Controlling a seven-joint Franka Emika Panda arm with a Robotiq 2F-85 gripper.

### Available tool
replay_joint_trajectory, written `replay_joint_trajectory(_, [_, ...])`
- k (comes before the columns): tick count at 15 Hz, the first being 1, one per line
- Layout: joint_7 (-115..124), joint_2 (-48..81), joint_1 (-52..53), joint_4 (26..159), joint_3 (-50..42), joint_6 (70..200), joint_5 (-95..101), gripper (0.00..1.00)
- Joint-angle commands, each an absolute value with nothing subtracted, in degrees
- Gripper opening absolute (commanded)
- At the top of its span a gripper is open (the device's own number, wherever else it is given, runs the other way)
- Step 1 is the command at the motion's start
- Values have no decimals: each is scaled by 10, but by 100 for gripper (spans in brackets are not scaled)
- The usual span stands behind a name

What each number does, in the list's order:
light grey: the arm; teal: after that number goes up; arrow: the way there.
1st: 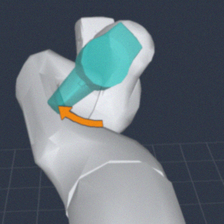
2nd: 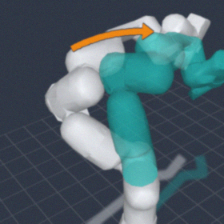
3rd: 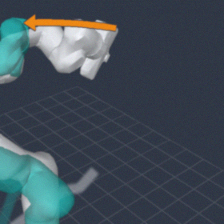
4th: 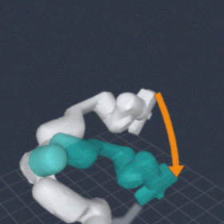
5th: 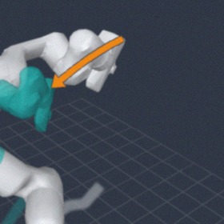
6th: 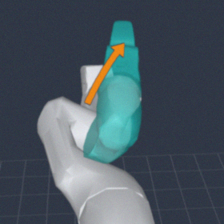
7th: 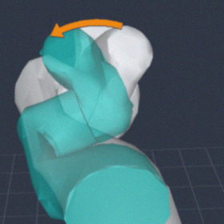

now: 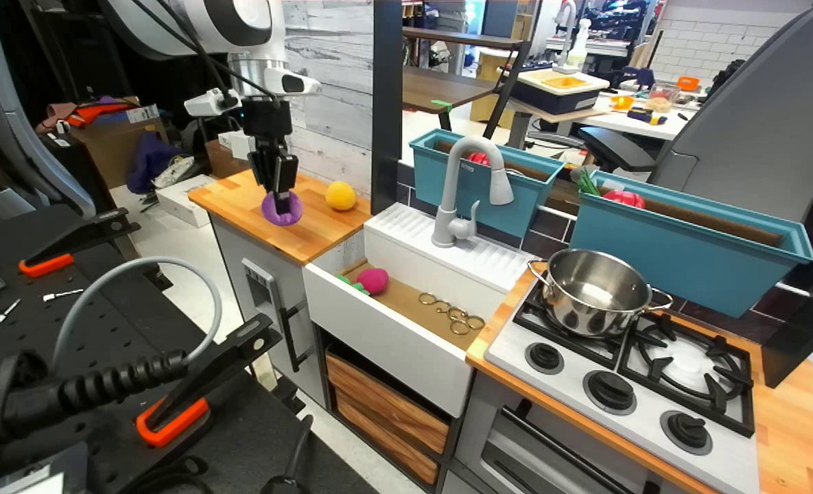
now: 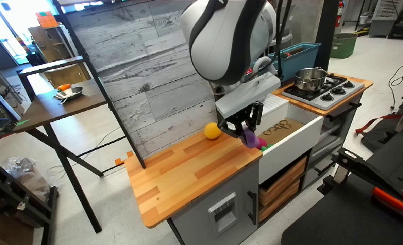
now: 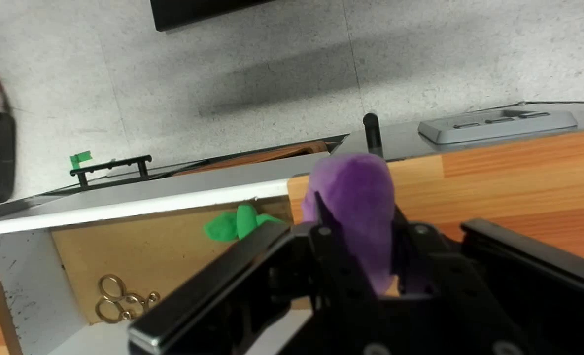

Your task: Move the purple object to the right

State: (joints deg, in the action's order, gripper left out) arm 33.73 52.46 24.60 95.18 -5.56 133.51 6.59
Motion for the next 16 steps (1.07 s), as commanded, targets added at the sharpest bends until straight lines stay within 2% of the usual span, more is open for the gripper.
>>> replay_joint_trajectory(1, [349, 532, 249, 965, -54, 1384, 77, 6])
replay_joint_trajectory(6, [362, 570, 256, 930, -70, 1426, 81, 6])
replay_joint_trajectory(15, [369, 649, 280, 839, -86, 1411, 89, 6])
replay_joint_trajectory(16, [368, 650, 281, 833, -86, 1413, 88, 31])
